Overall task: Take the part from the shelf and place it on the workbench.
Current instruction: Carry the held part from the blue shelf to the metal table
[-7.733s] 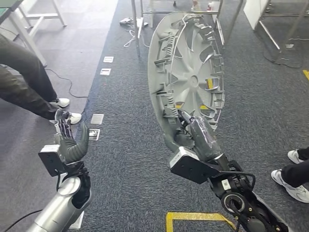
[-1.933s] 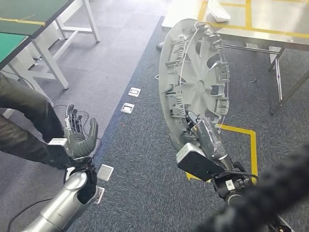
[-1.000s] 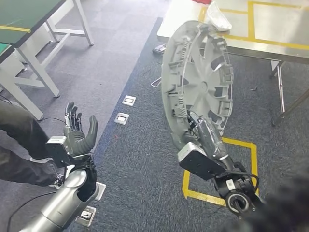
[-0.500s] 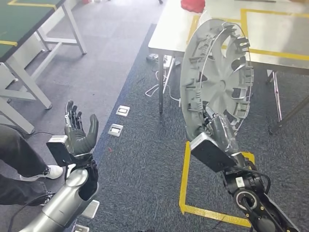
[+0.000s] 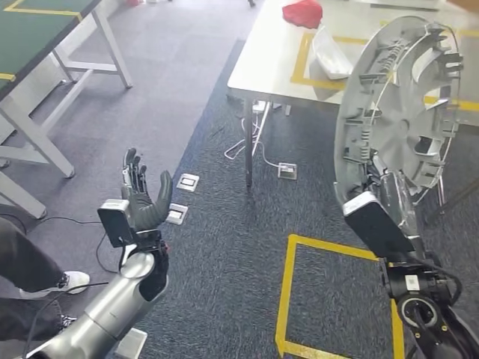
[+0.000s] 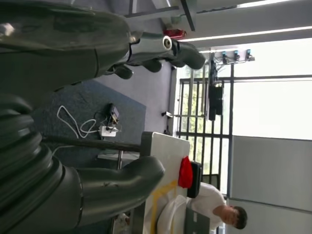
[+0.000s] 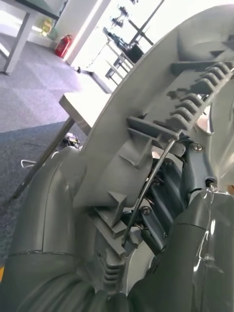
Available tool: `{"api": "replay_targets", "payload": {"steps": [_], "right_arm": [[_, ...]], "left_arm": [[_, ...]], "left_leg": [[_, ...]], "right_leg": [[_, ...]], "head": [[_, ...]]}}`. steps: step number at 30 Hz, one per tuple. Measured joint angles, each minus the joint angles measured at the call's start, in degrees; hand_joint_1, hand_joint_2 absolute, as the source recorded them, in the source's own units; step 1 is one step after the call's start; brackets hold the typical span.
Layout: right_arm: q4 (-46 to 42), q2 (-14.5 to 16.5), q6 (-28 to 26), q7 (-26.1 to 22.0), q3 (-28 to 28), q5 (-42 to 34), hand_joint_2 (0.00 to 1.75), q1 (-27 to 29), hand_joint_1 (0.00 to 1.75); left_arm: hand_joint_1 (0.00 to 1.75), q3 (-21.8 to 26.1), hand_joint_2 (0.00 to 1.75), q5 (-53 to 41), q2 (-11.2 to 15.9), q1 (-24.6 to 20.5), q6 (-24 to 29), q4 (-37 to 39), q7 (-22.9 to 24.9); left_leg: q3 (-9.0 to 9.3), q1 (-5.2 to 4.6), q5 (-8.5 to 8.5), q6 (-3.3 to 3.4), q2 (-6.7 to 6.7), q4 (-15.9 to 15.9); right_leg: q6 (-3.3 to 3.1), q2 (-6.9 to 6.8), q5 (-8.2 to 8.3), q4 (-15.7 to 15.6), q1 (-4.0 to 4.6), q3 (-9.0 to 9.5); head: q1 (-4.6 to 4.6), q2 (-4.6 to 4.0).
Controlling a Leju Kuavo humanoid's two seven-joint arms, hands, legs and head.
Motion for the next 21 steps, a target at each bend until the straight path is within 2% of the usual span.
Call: {"api": "replay_targets", "payload": {"steps": [2, 3, 4, 5, 6, 7, 8, 9, 10, 12, 13, 14, 15, 16, 18, 19, 21], "right_arm": [[-0.5, -0.3, -0.1, 0.1, -0.6, -0.1, 1.75, 0.1, 1.75], [-0.7, -0.4, -0.2, 0.2, -0.8, -0.1, 1.75, 0.1, 1.75], [-0.8, -0.5, -0.2, 0.2, -1.0, -0.1, 1.75, 0.1, 1.75], [-0.9, -0.6, -0.3, 0.1, -1.2, -0.1, 1.75, 0.1, 1.75], [-1.0, -0.6, -0.4, 0.1, -1.3, -0.1, 1.75, 0.2, 1.75], [-1.0, -0.6, -0.4, 0.1, -1.4, -0.1, 1.75, 0.3, 1.75], [-1.1, -0.6, -0.4, 0.1, -1.5, -0.1, 1.75, 0.5, 1.75], [-1.1, -0.6, -0.4, 0.2, -1.5, -0.1, 1.75, 0.6, 1.75], [-1.1, -0.6, -0.3, 0.2, -1.5, -0.1, 1.75, 0.7, 1.75], [-1.1, -0.6, -0.3, 0.2, -1.6, -0.1, 1.75, 0.8, 1.75], [-1.2, -0.6, -0.3, 0.1, -1.6, -0.1, 1.75, 0.8, 1.75], [-1.3, -0.6, -0.4, 0.1, -1.7, -0.1, 1.75, 0.8, 1.75], [-1.4, -0.6, -0.4, 0.1, -1.8, -0.2, 1.75, 0.8, 1.75], [-1.5, -0.7, -0.5, 0.2, -1.9, -0.2, 1.75, 0.8, 1.75], [-1.6, -0.9, -0.6, 0.2, -2.2, -0.3, 1.75, 0.8, 1.75], [-1.7, -0.9, -0.8, 0.1, -2.3, -0.4, 1.75, 0.7, 1.75], [-1.7, -1.0, -0.9, -0.1, -2.4, -0.4, 1.75, 0.8, 1.75]], "left_arm": [[0.0, -0.2, 1.75, 0.0, -0.1, -0.2, 0.0, 0.1, -0.1], [0.0, -0.2, 1.75, 0.0, -0.1, -0.3, 0.0, 0.2, -0.1], [0.0, -0.3, 1.75, 0.0, -0.1, -0.4, 0.0, 0.2, -0.1], [0.0, -0.3, 1.75, 0.0, -0.1, -0.4, 0.0, 0.3, -0.1], [0.0, -0.4, 1.75, 0.0, -0.1, -0.4, 0.0, 0.5, -0.1], [0.0, -0.4, 1.75, 0.0, -0.1, -0.3, 0.0, 0.6, -0.1], [0.0, -0.5, 1.75, 0.0, -0.1, -0.3, 0.0, 0.8, -0.1], [0.0, -0.6, 1.75, 0.0, -0.1, -0.2, 0.0, 0.9, -0.1], [0.0, -0.6, 1.75, 0.0, -0.1, -0.2, 0.0, 1.0, -0.1], [0.0, -0.7, 1.75, 0.0, -0.1, -0.2, 0.0, 1.2, -0.1], [0.0, -0.7, 1.75, 0.0, -0.1, -0.3, 0.0, 1.2, -0.1], [0.0, -0.8, 1.75, 0.0, -0.1, -0.3, 0.0, 1.3, -0.1], [0.0, -0.8, 1.75, 0.0, -0.1, -0.4, 0.0, 1.4, -0.1], [0.0, -0.9, 1.75, 0.0, -0.1, -0.5, 0.0, 1.4, -0.1], [0.0, -1.0, 1.75, 0.0, -0.2, -0.7, 0.0, 1.5, -0.1], [0.0, -1.0, 1.75, -0.1, -0.3, -0.8, 0.0, 1.5, -0.1], [0.0, -1.2, 1.75, -0.1, -0.4, -0.8, 0.0, 1.8, -0.1]], "left_leg": [[-0.82, 0.14, 0.25, -0.53, 0.09, 2.2], [-2.37, 0.21, 0.6, -0.76, 0.18, 4.9], [-4.66, 0.27, 0.59, -1.04, 0.26, 8.5], [-7.58, 0.35, -0.16, -1.35, 0.35, 12.5], [-10.46, 0.39, -1.76, -1.61, 0.38, 15.8], [-12.73, 0.43, -3.49, -1.77, 0.41, 17.8], [-14.24, 0.44, -4.68, -1.78, 0.42, 18.1], [-14.71, 0.41, -4.54, -1.6, 0.42, 16.6], [-14.29, 0.34, -2.74, -1.29, 0.43, 13.3], [-12.42, -0.07, 4.47, -0.36, 0.42, 4.5], [-11.56, -0.28, 7.4, 0.01, 0.41, 1.3], [-11.01, -0.5, 9.27, 0.32, 0.34, -0.5], [-10.68, -0.58, 9.61, 0.54, 0.28, -1.0], [-10.19, -0.56, 9.24, 0.76, 0.27, -1.1], [-8.87, -0.35, 8.66, 1.28, 0.25, -1.6], [-8.14, -0.27, 8.29, 1.51, 0.24, -1.8], [-6.92, -0.24, 7.3, 1.84, 0.21, -2.0]], "right_leg": [[-0.85, 0.05, -0.68, 0.1, 0.05, 1.07], [-1.18, 0.05, -1.04, 0.0, -0.02, 1.63], [-1.44, 0.08, -1.5, 0.0, -0.12, 2.21], [-1.64, 0.13, -2.05, -0.1, -0.14, 2.76], [-1.73, 0.2, -2.66, -0.1, -0.14, 3.35], [-1.75, 0.3, -3.28, -0.1, -0.12, 3.99], [-1.75, 0.41, -3.98, -0.1, -0.1, 4.8], [-1.73, 0.49, -4.67, -0.1, -0.09, 5.67], [-1.67, 0.56, -5.39, -0.1, -0.08, 6.58], [-1.39, 0.66, -6.83, -0.1, -0.02, 8.15], [-1.15, 0.75, -7.41, -0.2, 0.03, 8.65], [-0.84, 0.84, -7.84, -0.3, 0.05, 9.1], [-0.5, 0.91, -8.05, -0.4, 0.09, 9.54], [-0.17, 0.95, -8.15, -0.5, 0.1, 9.86], [0.27, 0.75, -8.51, 1.9, 0.09, 9.22], [0.36, 0.64, -9.07, 4.6, 0.09, 7.84], [0.46, 0.48, -11.62, 12.5, 0.12, 3.2]], "head": [[-0.1, 0.0], [-0.16, 0.0], [-0.25, 0.0], [-0.33, 0.0], [-0.37, 0.0], [-0.38, 0.0], [-0.39, 0.0], [-0.4, 0.0], [-0.41, 0.0], [-0.42, 0.0], [-0.42, 0.0], [-0.43, 0.0], [-0.44, 0.0], [-0.48, 0.0], [-0.43, 0.0], [-0.37, 0.0], [-0.24, 0.0]]}}
